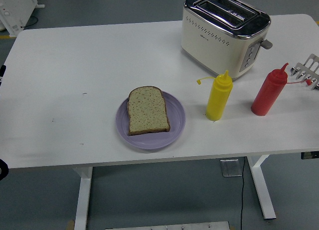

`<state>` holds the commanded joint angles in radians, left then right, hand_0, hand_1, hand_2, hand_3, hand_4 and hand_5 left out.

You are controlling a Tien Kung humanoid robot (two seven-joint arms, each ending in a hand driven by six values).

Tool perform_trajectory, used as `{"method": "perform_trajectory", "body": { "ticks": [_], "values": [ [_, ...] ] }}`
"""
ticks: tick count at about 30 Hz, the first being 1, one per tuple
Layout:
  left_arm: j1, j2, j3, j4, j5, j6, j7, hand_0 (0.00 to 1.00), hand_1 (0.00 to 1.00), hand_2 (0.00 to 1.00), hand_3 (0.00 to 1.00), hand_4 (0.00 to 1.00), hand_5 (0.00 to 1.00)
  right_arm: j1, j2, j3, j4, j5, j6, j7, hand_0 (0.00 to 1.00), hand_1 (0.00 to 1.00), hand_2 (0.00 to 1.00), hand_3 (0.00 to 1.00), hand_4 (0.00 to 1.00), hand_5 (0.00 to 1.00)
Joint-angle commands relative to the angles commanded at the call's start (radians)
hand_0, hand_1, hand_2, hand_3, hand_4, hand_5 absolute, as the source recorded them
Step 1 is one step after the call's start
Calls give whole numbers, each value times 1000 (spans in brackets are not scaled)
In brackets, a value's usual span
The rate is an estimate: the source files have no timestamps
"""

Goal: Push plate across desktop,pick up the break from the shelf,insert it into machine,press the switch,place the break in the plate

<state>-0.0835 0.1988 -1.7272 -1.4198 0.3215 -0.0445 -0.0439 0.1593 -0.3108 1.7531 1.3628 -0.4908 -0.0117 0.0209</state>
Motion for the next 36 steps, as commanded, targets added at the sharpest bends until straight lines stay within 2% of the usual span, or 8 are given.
{"method": "perform_trajectory", "body": {
  "ticks": [11,22,36],
  "values": [
    [-3,18,4,2,-3,0,-1,865,816,874,781,702,998,-14,-13,-35,29,12,3,5,820,767,769,731,508,612],
    [-27,43,15,11,-9,0,-1,865,816,875,781,701,998,-20,-56,-94,69,30,2,10,820,767,768,729,508,611],
    [-63,88,34,30,-26,4,-3,865,816,875,780,702,998,-21,-78,-148,118,34,10,5,820,767,767,728,508,610]
  ]
}}
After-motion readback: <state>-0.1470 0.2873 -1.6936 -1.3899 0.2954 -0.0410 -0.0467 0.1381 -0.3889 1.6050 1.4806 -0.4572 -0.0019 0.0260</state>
